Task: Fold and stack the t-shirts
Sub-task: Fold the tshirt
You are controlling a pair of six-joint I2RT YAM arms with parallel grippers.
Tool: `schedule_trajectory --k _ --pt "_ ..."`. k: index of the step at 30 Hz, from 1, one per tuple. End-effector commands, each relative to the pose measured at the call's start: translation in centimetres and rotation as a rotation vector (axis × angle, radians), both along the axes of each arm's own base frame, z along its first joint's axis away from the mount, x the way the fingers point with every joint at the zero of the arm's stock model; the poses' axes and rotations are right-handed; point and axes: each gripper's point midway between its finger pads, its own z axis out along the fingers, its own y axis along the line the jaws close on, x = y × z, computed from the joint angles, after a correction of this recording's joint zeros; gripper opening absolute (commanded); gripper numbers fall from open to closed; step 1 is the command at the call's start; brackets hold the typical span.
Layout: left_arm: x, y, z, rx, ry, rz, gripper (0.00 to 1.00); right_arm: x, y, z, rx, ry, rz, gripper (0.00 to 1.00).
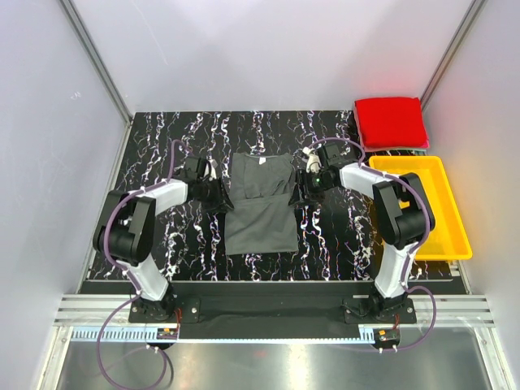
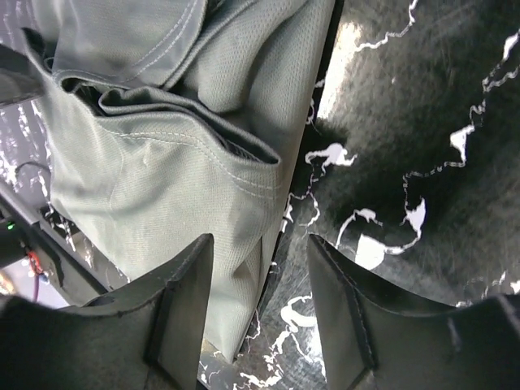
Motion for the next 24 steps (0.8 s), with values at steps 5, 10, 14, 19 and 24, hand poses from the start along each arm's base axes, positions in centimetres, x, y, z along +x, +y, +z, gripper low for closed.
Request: schedule_trajectory --k 5,10,14,19,24 --pt "2.8 -1.4 1.7 -0.054 -0.105 -0.055 0.20 1.9 1.5 0.9 0.139 -0.073 0.073 0.50" --pt "3.3 -1.0 1.2 -0.058 -0.080 -0.039 0.15 2.1 1.8 -0.1 0.178 -0.074 0.088 0.35" --pt "3.4 -0.3 1.0 -0.055 -0.075 -0.011 0.30 2.4 0.9 -1.1 0.168 -0.064 0.070 0.18" --pt "3.6 -0.2 1.1 -0.045 -0.074 -0.010 0.40 2.9 0.6 -1.5 0.142 -0.062 0.056 0.14" --pt "4.7 0.2 2.8 -0.014 -0.106 0.002 0.45 3.1 0.6 -0.6 0.147 -0.076 0.043 0.40"
